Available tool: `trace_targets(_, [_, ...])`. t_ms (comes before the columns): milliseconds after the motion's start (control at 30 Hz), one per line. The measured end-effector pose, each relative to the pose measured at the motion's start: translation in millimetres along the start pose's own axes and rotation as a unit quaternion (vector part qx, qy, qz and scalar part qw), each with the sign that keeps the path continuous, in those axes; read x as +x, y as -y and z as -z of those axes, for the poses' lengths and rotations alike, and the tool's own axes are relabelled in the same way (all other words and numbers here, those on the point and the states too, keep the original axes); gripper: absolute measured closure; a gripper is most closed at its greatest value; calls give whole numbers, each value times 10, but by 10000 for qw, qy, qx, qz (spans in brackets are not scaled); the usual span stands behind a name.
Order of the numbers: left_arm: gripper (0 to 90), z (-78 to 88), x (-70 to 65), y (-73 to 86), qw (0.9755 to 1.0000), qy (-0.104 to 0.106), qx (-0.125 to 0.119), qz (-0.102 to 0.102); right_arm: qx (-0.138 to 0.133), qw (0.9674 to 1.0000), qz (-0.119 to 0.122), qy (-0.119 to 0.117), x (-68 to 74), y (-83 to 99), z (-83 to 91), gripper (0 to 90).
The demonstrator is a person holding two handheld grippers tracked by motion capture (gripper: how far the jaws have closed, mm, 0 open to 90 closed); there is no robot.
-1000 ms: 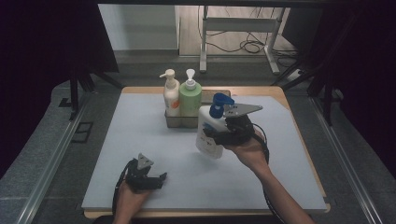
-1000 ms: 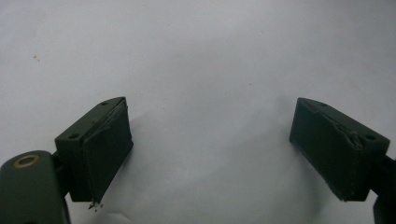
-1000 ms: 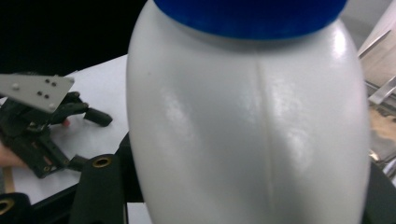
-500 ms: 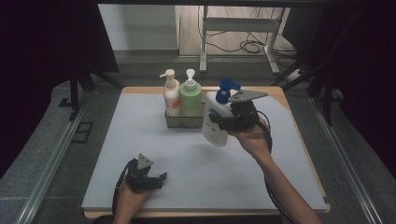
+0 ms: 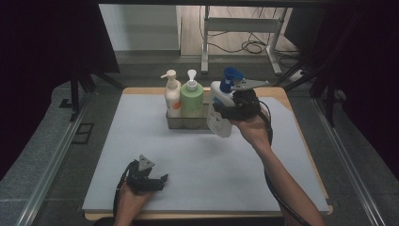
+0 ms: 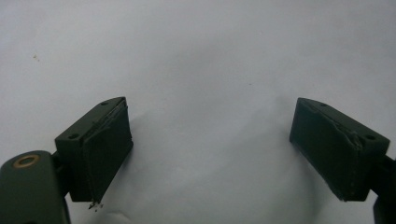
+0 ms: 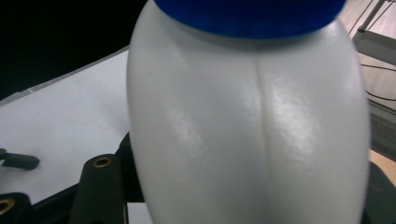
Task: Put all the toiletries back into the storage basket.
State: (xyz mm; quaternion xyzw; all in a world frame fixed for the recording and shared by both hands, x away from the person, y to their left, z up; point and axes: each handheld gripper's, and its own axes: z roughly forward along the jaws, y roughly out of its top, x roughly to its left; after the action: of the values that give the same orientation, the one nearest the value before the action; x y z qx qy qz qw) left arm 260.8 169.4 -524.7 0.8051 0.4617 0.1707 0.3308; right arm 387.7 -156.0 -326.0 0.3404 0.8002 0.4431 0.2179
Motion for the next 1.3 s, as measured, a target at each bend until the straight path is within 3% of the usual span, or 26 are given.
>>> trace_targets(1300, [122, 0, -2, -1, 10000, -2, 3, 1, 35, 9977, -271, 616, -266, -308, -523, 379])
